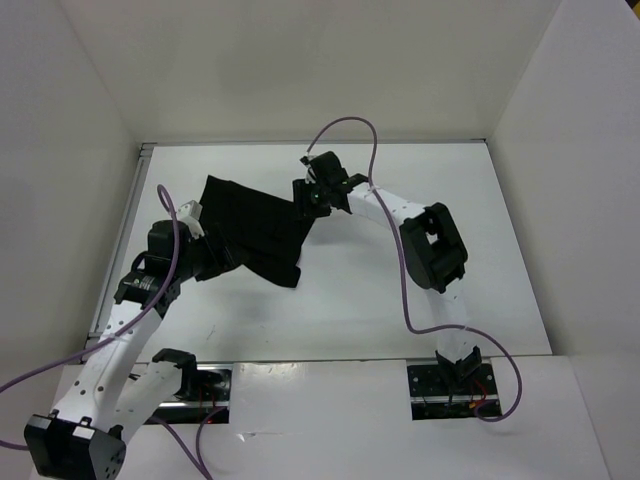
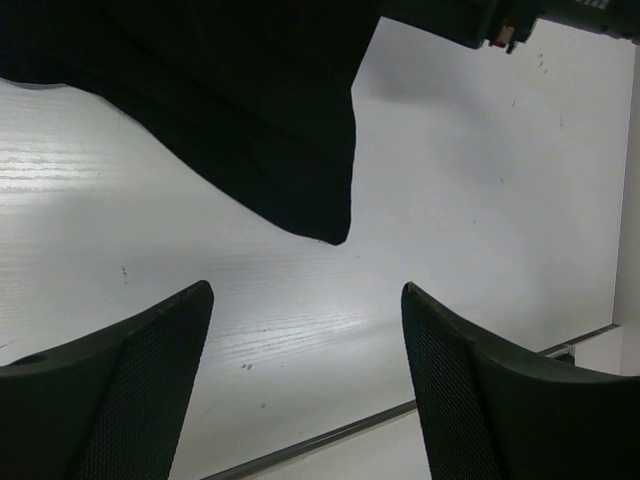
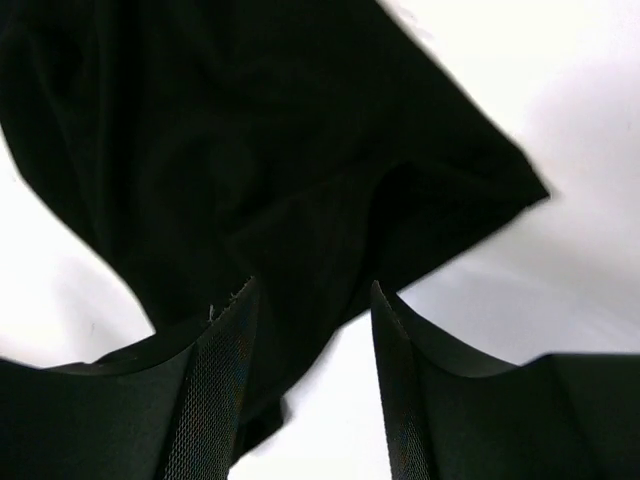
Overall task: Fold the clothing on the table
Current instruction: Move the skirt to the center of the board, then flatten the skirt out, then fold the skirt
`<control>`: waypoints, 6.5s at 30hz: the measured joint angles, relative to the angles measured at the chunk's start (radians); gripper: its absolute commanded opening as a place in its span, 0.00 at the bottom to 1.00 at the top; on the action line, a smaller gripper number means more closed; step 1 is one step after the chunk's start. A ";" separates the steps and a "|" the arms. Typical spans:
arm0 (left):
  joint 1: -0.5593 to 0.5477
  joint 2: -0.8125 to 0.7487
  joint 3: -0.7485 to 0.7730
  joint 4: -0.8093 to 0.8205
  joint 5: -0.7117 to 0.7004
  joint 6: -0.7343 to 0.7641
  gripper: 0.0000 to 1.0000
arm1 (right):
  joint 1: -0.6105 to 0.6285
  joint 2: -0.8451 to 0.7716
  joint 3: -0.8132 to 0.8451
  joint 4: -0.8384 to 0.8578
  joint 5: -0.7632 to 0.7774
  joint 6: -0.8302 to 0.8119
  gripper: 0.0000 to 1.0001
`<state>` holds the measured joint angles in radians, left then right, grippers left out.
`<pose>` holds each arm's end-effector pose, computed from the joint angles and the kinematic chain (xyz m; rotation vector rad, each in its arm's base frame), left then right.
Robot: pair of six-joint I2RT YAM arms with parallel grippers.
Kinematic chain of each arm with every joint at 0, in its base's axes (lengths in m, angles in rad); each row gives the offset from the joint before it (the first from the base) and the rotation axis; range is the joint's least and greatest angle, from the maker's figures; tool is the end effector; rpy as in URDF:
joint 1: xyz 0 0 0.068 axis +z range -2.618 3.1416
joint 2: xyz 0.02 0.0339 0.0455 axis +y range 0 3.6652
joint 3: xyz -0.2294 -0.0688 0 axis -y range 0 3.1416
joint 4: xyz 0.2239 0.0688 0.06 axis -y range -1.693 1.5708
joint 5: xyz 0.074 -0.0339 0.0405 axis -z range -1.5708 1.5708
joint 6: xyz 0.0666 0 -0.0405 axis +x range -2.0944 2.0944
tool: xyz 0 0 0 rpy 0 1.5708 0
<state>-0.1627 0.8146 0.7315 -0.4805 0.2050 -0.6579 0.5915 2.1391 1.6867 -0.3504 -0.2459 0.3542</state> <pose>0.2034 -0.0471 0.2472 -0.4182 2.1630 -0.6909 0.3789 0.2741 0.1632 -0.4145 2.4363 0.7257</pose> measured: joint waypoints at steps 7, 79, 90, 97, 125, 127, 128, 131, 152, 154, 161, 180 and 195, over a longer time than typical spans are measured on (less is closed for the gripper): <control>-0.005 0.000 0.000 0.000 0.000 0.000 0.83 | 0.000 0.105 0.087 -0.007 -0.001 -0.010 0.50; -0.167 0.715 0.121 0.350 -0.235 -0.317 0.55 | -0.066 0.032 0.145 -0.419 0.441 -0.102 0.11; -0.167 0.893 0.180 0.428 -0.237 -0.342 0.42 | -0.066 -0.033 0.137 -0.422 0.463 -0.101 0.12; -0.167 0.945 0.220 0.456 -0.237 -0.346 0.16 | -0.066 -0.036 0.122 -0.425 0.470 -0.101 0.14; -0.116 0.812 0.297 0.227 -0.285 -0.203 0.00 | -0.141 -0.159 -0.320 -0.380 0.334 -0.020 0.14; -0.109 0.855 0.329 0.225 -0.284 -0.196 0.00 | -0.116 -0.201 -0.385 -0.375 0.291 -0.010 0.14; -0.104 0.875 0.347 0.223 -0.282 -0.185 0.00 | -0.092 -0.231 -0.424 -0.376 0.265 -0.006 0.14; -0.086 0.925 0.406 0.219 -0.273 -0.171 0.00 | 0.015 -0.318 -0.545 -0.415 0.154 0.018 0.14; -0.047 1.062 0.522 0.219 -0.197 -0.045 0.00 | -0.081 -0.029 -0.007 -0.361 0.423 -0.065 0.39; -0.047 1.063 0.522 0.219 -0.196 -0.044 0.00 | -0.109 -0.002 -0.002 -0.343 0.406 -0.084 0.39; -0.047 1.064 0.523 0.219 -0.191 -0.023 0.00 | -0.174 0.034 0.039 -0.261 0.288 -0.117 0.38; 0.002 1.106 0.539 0.220 -0.164 -0.022 0.00 | -0.224 0.142 0.109 -0.191 0.058 -0.128 0.00; 0.086 1.105 0.529 0.305 0.008 -0.026 0.43 | -0.314 0.079 0.056 -0.195 0.149 -0.081 0.56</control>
<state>-0.0769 1.9194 1.2606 -0.1757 0.2127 -0.6842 0.2775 2.2181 1.7424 -0.5449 -0.0967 0.2729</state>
